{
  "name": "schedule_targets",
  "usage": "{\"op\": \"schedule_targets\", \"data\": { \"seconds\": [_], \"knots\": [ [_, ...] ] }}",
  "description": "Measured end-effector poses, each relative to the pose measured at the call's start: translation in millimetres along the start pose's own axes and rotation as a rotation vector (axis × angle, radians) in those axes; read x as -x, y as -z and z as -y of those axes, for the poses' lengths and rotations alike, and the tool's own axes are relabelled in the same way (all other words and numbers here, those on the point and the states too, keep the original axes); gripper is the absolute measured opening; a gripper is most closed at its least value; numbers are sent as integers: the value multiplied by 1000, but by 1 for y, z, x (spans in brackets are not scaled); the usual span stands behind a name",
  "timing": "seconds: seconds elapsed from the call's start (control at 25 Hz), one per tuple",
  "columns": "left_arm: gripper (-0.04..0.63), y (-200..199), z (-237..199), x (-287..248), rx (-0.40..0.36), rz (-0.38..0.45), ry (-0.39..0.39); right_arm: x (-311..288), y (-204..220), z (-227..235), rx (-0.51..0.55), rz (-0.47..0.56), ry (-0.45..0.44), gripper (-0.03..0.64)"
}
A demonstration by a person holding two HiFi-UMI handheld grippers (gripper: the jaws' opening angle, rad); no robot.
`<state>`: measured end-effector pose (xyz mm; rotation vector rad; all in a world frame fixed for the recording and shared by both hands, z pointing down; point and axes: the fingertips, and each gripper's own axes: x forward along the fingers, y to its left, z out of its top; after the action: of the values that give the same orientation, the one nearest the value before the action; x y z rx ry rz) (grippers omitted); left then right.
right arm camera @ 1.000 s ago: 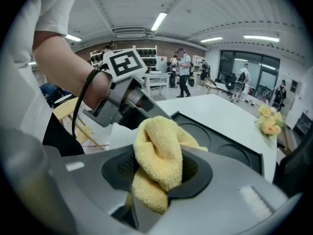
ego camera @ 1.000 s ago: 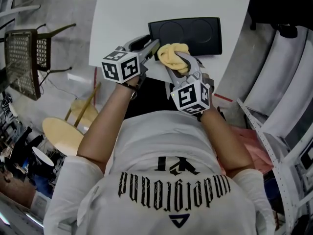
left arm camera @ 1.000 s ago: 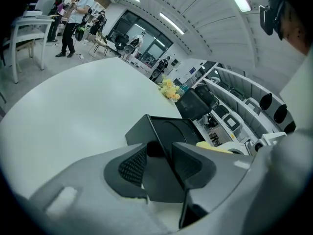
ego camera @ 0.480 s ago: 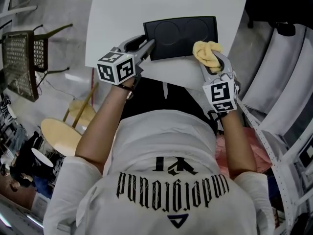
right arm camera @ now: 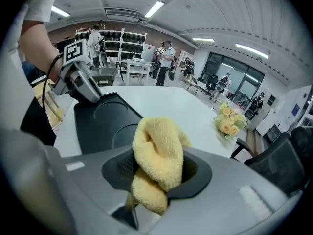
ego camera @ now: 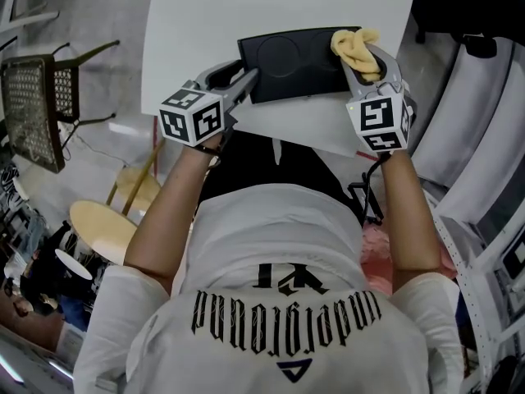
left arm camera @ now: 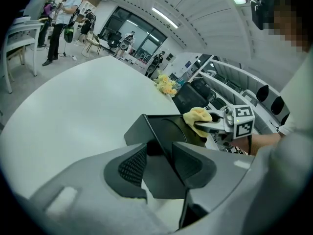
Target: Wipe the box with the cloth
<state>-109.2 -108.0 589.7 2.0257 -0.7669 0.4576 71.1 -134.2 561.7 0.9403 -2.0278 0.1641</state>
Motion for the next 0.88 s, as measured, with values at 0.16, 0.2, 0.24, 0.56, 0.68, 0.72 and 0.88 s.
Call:
{"op": "schedule_targets", "data": {
  "seconds": [0.16,0.2,0.24,0.56,0.68,0.72,0.88],
  "knots": [
    [179,1,1,-2,0,-6,9,-20,-17,10,-18,-7,-12,141],
    [179,1,0,-2,2,-6,11,-23,-21,4,-22,-2,-31,140],
    [179,1,0,-2,2,-6,13,-26,-27,-5,-19,9,-58,140],
    [183,0,-1,-3,3,-10,17,-61,-103,-116,118,75,-348,140],
    [184,1,-1,-3,4,-4,16,-65,-114,-132,136,82,-412,135],
    [184,1,-1,-2,4,1,15,-63,-113,-132,127,80,-429,135],
    [184,0,-1,1,-3,15,3,-48,-95,-121,78,52,-449,133]
  ]
}}
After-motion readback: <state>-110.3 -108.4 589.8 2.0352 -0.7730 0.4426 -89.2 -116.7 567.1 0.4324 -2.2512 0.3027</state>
